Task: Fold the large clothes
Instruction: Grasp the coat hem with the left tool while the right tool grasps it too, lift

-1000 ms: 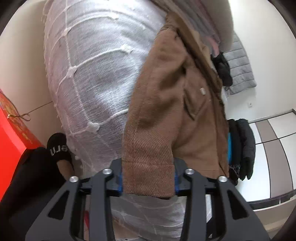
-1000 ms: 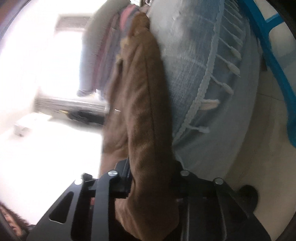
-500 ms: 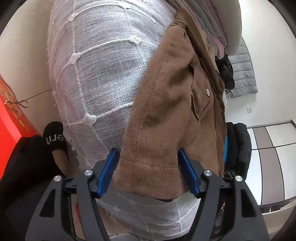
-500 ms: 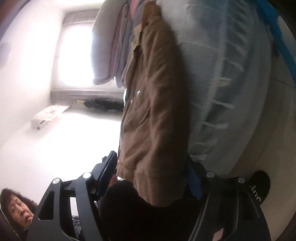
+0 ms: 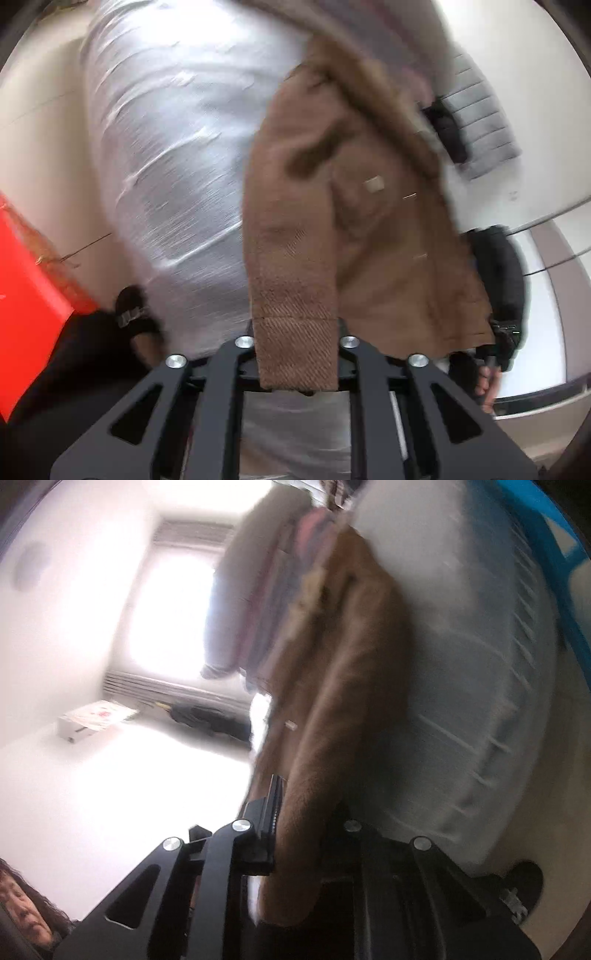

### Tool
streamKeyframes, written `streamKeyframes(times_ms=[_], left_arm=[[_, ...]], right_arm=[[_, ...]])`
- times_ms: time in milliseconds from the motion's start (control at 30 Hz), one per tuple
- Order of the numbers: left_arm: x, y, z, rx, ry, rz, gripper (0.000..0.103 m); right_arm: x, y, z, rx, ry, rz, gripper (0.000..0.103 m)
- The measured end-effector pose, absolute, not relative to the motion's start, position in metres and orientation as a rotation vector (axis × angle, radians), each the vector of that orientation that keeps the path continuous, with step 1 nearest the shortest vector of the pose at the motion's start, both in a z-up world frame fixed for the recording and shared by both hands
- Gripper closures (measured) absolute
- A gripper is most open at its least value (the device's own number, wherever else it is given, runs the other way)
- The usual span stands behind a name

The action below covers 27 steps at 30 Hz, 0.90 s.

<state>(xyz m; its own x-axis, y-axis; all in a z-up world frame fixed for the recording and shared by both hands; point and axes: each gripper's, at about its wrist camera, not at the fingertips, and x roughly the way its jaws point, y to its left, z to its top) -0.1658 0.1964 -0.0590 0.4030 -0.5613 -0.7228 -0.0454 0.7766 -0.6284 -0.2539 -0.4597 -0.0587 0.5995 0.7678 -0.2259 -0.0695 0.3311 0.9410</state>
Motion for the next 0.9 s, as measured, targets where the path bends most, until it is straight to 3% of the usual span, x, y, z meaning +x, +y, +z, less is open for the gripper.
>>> streamKeyframes(times_ms=[300, 467, 533, 600, 633, 667, 900], left_arm=[[-0.187, 0.177, 0.054, -0.636, 0.923, -0.560, 0.094], [-0.205, 0.179, 0.047, -0.590, 0.984, -0.582, 0.092], [-0.200, 0.185, 0.014, -0.619, 1.078, -0.551, 0.090], [-0.198, 0.195, -0.020, -0.642, 1.147, -0.498, 0.088], [-0.199, 0.200, -0.035, -0.670, 1.171, -0.476, 0.086], [-0.201, 0.206, -0.051, -0.722, 1.190, -0.468, 0.085], [-0.211, 0.217, -0.076, -0.791, 1.211, -0.429, 0.059]], right_arm=[[-0.262, -0.455, 0.010, 1.121, 0.614, 0.721, 0.087], [-0.290, -0.471, 0.006, 1.120, 0.639, 0.701, 0.087], [-0.284, -0.477, -0.013, 1.130, 0.723, 0.678, 0.080], [-0.281, -0.481, -0.030, 1.125, 0.798, 0.642, 0.062], [-0.278, -0.482, -0.040, 1.137, 0.839, 0.632, 0.032], [-0.273, -0.481, -0.046, 1.151, 0.862, 0.639, 0.021], [-0.263, -0.473, -0.069, 1.183, 0.931, 0.657, 0.013]])
